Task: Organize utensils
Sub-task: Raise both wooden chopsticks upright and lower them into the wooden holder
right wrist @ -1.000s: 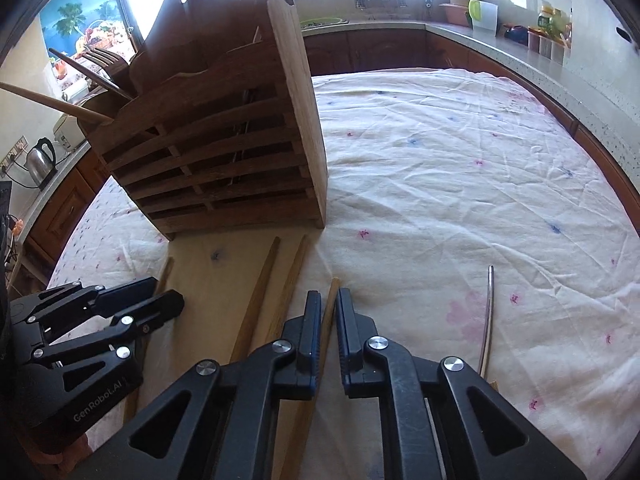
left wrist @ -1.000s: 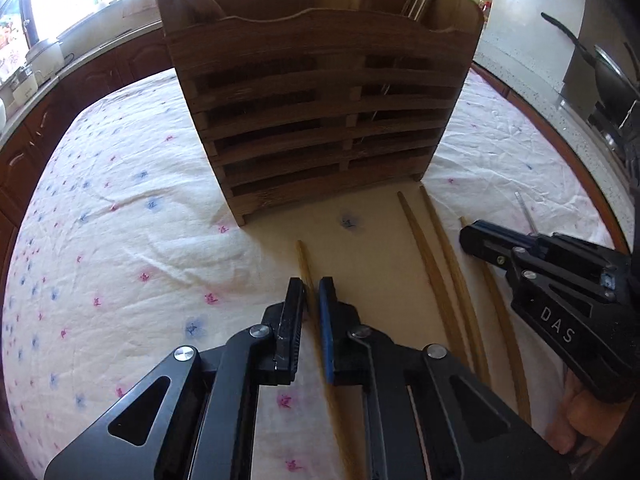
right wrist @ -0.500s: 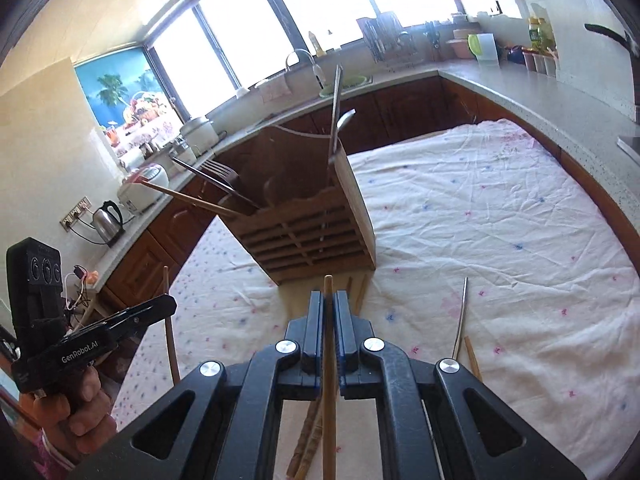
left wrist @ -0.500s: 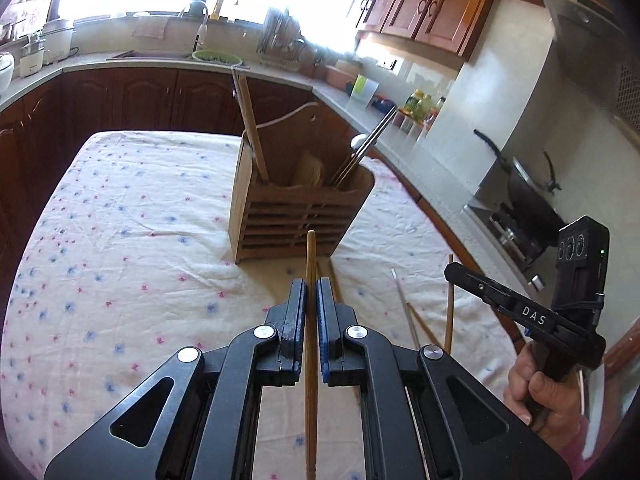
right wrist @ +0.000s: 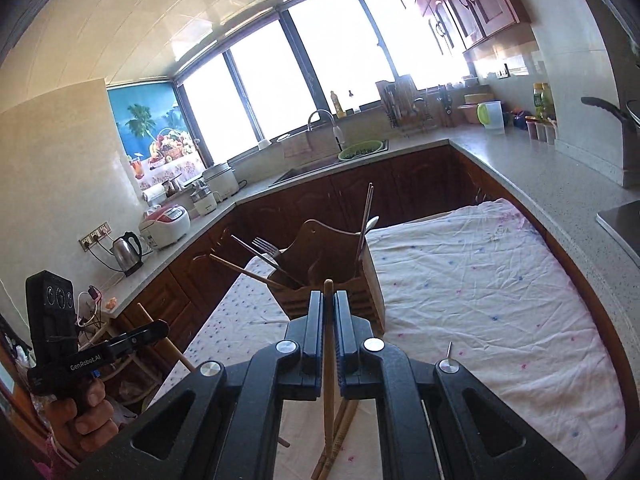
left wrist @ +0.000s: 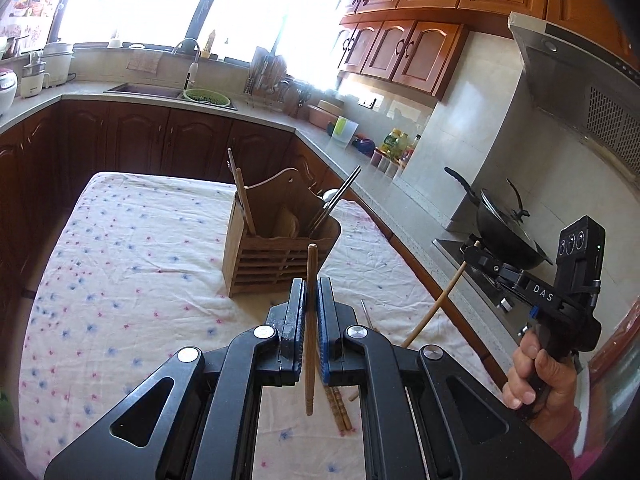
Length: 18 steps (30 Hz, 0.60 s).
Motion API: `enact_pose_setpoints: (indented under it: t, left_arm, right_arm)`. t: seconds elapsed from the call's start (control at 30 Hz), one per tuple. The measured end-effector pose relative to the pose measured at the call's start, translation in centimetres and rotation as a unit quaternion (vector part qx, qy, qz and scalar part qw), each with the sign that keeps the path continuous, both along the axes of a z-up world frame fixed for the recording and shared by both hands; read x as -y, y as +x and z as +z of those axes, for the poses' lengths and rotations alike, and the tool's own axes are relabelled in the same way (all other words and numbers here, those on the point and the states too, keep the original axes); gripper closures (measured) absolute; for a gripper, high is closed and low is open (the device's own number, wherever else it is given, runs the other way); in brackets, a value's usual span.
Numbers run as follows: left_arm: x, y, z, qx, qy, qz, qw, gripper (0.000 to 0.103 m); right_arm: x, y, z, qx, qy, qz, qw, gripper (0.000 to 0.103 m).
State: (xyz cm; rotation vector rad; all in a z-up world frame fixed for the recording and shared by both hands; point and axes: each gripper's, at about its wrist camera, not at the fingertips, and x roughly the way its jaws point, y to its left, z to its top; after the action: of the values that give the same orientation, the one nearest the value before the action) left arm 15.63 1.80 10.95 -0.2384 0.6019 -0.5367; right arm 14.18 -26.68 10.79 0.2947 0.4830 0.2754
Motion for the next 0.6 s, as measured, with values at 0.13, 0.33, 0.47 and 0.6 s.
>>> enact_pose_setpoints:
  t: [0.13, 0.33, 0.47, 0.6]
  left_arm:
    - [-0.1, 0.3, 0.4, 0.009, -0.002, 0.010, 0.9999, 0.098]
    - [0.0, 1.6, 1.9, 0.032, -0.003, 0.021, 0.9993, 0.098]
    - [0.4, 2.9, 4.6, 0.074, -0.002, 0.036, 0.9967, 0.098]
    - [0.8, 5.1, 7.9, 0.122, -0.004, 0.059, 0.9908, 0.098]
  right_arm:
    - [0.1, 0.4, 0.3, 0.005, -0.007, -0.007, 1.000, 0.098]
    - [0.2, 1.6, 0.8, 0.014, -0.003, -0.013, 1.000, 0.098]
    - [0.3, 2.9, 2.6, 0.041, 0.000, -0.022, 0.999, 0.098]
    - [0.4, 4.9, 5.3, 0.075, 0.005, -0.033, 0.997, 0.098]
